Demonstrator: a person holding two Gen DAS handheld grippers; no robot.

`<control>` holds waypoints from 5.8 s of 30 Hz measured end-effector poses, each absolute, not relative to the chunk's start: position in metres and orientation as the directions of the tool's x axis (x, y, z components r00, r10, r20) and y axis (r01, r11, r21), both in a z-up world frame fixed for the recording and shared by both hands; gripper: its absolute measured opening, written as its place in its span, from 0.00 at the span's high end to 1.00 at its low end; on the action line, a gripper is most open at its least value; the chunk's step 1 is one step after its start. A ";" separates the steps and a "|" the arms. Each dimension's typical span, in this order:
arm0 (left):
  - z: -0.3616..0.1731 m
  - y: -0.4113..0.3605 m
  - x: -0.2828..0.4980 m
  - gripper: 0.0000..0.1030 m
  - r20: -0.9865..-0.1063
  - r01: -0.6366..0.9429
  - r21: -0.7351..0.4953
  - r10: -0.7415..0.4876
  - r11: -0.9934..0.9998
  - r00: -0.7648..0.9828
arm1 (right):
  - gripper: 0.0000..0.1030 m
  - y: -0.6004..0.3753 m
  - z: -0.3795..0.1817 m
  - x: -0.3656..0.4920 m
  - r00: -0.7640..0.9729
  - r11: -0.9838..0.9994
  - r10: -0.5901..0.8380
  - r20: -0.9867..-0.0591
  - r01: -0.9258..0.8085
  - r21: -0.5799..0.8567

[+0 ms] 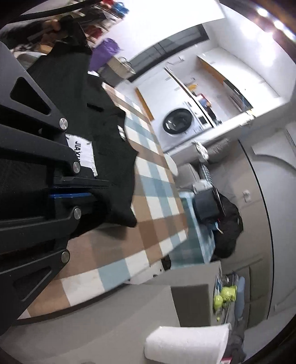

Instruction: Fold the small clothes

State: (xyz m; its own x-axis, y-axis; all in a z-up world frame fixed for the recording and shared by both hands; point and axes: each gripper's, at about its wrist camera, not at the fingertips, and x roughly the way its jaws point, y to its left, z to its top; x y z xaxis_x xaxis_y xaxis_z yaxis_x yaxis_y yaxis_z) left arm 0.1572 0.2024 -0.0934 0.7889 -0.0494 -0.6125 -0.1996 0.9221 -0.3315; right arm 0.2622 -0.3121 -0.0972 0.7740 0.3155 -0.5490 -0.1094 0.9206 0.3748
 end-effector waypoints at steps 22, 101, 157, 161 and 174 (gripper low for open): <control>-0.103 0.185 0.083 0.38 -0.682 -0.245 -0.344 -0.061 0.906 0.729 | 0.61 -0.317 -0.137 0.190 0.530 0.780 0.549 -0.646 -0.047 0.624; -0.071 0.239 0.262 0.91 -0.674 -0.279 -0.422 -0.093 0.863 0.733 | 0.79 -0.309 -0.108 0.415 0.676 0.758 0.441 -0.591 0.073 0.648; -0.140 0.231 0.320 0.40 -0.796 -0.236 -0.227 -0.040 0.945 0.604 | 0.86 -0.339 -0.154 0.447 0.662 0.844 0.213 -0.718 0.246 0.477; -0.146 0.226 0.331 0.96 -0.774 -0.211 -0.255 -0.069 0.944 0.629 | 0.62 -0.337 -0.155 0.439 0.660 0.846 0.228 -0.716 0.229 0.481; -0.141 0.251 0.316 0.93 -0.783 -0.329 -0.206 0.046 0.922 0.620 | 0.60 -0.309 -0.129 0.418 0.671 0.906 0.246 -0.700 0.098 0.412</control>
